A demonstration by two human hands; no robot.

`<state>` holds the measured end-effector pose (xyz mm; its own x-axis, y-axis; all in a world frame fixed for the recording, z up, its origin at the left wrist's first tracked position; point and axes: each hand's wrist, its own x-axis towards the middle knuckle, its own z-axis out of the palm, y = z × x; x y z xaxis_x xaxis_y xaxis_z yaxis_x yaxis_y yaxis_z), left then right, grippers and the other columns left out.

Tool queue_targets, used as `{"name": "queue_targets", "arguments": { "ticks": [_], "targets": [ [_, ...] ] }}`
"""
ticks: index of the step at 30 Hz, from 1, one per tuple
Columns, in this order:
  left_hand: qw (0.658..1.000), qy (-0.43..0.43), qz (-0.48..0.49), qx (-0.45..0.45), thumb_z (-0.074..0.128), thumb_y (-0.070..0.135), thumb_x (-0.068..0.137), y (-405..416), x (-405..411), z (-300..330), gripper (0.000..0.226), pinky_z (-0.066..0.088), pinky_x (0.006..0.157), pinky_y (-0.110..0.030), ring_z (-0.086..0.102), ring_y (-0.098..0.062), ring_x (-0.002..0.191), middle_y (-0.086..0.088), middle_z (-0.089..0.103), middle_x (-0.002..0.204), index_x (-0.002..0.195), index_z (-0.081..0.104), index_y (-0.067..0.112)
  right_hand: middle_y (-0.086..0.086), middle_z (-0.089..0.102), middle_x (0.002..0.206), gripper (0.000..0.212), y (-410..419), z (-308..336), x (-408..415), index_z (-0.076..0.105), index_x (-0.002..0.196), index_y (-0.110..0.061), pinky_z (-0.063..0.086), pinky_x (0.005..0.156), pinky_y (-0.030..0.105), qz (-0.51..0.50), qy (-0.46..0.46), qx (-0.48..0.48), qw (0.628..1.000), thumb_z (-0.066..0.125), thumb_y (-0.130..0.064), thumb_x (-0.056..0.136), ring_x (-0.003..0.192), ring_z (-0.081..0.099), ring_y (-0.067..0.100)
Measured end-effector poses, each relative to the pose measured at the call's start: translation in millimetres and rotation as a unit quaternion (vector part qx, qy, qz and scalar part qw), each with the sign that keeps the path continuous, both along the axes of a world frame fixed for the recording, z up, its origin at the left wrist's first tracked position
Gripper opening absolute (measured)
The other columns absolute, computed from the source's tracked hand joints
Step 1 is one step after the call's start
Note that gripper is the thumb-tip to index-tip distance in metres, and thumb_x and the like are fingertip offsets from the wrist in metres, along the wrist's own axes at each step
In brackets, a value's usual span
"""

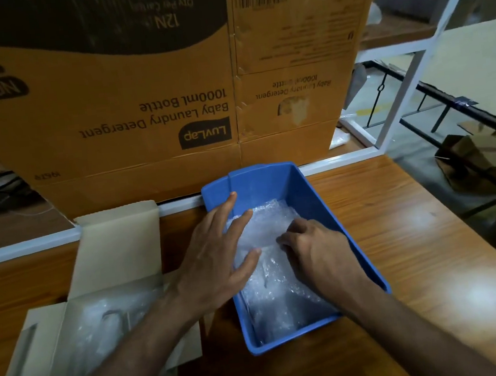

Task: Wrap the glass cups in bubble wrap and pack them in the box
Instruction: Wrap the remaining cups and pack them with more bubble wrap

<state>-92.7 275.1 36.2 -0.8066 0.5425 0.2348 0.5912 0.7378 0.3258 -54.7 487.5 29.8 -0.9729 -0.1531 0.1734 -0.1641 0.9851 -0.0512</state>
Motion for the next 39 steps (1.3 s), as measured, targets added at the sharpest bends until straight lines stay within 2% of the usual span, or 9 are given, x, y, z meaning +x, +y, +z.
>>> {"name": "queue_targets", "arguments": {
  "ticks": [7,10,16,21,27,30,34,36,39],
  "targets": [
    [0.998,-0.035,-0.018,0.057,0.064,0.051,0.088,-2,-10,28,0.043,0.034,0.117,-0.040,0.033,-0.013,0.147,0.008,0.034,0.163,0.126,0.068,0.032,0.005,0.070,0.107,0.016,-5,29,11,0.075,0.104,-0.016,0.047,0.062,0.028,0.038,0.171,-0.050,0.983,0.072,-0.016,0.088,0.091,0.068,0.023],
    [0.992,0.003,-0.012,0.128,0.070,0.029,0.095,-12,-11,38,0.017,0.043,0.110,-0.039,0.041,-0.010,0.141,0.007,0.046,0.156,0.111,0.073,0.026,0.010,0.068,0.126,0.030,-16,37,13,0.070,0.123,-0.014,0.054,0.079,0.030,0.060,0.211,-0.076,0.973,0.061,-0.024,0.096,0.110,0.066,0.024],
    [0.969,0.042,-0.021,0.242,0.059,0.017,0.100,-61,-3,63,0.019,0.047,0.108,-0.032,0.052,-0.005,0.136,0.008,0.058,0.145,0.114,0.072,0.018,0.012,0.045,0.157,0.074,-49,42,15,0.035,0.160,-0.018,0.045,0.113,0.045,0.044,0.175,-0.119,0.976,0.059,-0.051,0.099,0.139,0.048,0.027],
    [0.923,-0.049,0.023,0.380,0.053,0.020,0.105,-100,8,82,0.022,0.059,0.089,-0.034,0.068,-0.011,0.114,0.011,0.072,0.123,0.120,0.068,0.015,-0.016,0.065,0.130,0.075,-85,60,10,0.043,0.153,-0.033,0.051,0.099,0.029,0.089,0.097,-0.344,0.930,0.074,-0.050,0.086,0.120,0.060,0.003],
    [0.817,-0.151,0.133,0.540,0.050,0.021,0.108,-147,16,108,0.028,0.051,0.055,-0.022,0.055,-0.004,0.059,0.010,0.056,0.064,0.081,0.059,0.019,-0.030,0.059,0.135,0.058,-122,77,-8,0.062,0.132,-0.043,0.041,0.102,0.010,0.118,-0.032,-0.457,0.881,0.083,-0.055,0.080,0.127,0.050,-0.015],
    [0.788,-0.169,0.140,0.575,0.054,0.036,0.097,-176,19,115,0.033,0.050,0.063,-0.034,0.055,-0.025,0.068,-0.010,0.055,0.075,0.082,0.060,0.006,-0.021,0.065,0.131,0.031,-143,80,-18,0.072,0.114,-0.038,0.046,0.103,0.026,0.160,-0.063,-0.471,0.865,0.077,-0.053,0.087,0.125,0.057,-0.006],
    [0.794,-0.144,0.152,0.571,0.056,0.045,0.100,-202,28,121,0.056,0.046,0.076,-0.047,0.057,-0.035,0.078,-0.021,0.061,0.085,0.093,0.059,-0.010,-0.013,0.068,0.085,0.017,-175,88,-20,0.072,0.095,-0.024,0.053,0.069,0.040,0.181,-0.078,-0.548,0.813,0.068,-0.041,0.099,0.080,0.064,0.007],
    [0.799,-0.118,0.182,0.561,0.056,0.040,0.105,-212,32,123,0.043,0.050,0.065,-0.031,0.060,-0.021,0.063,-0.006,0.063,0.066,0.078,0.065,0.007,-0.013,0.070,0.110,0.038,-189,94,-13,0.067,0.122,-0.033,0.060,0.079,0.045,0.159,-0.066,-0.536,0.827,0.071,-0.056,0.092,0.098,0.068,0.008],
    [0.798,-0.101,0.209,0.556,0.054,0.036,0.105,-222,36,131,0.044,0.048,0.053,-0.028,0.057,-0.018,0.056,-0.005,0.060,0.062,0.077,0.061,0.002,-0.012,0.042,0.151,0.111,-217,93,12,0.024,0.159,-0.037,0.050,0.100,0.032,0.145,0.037,-0.333,0.931,0.070,-0.084,0.070,0.125,0.052,0.004]
  ]
}}
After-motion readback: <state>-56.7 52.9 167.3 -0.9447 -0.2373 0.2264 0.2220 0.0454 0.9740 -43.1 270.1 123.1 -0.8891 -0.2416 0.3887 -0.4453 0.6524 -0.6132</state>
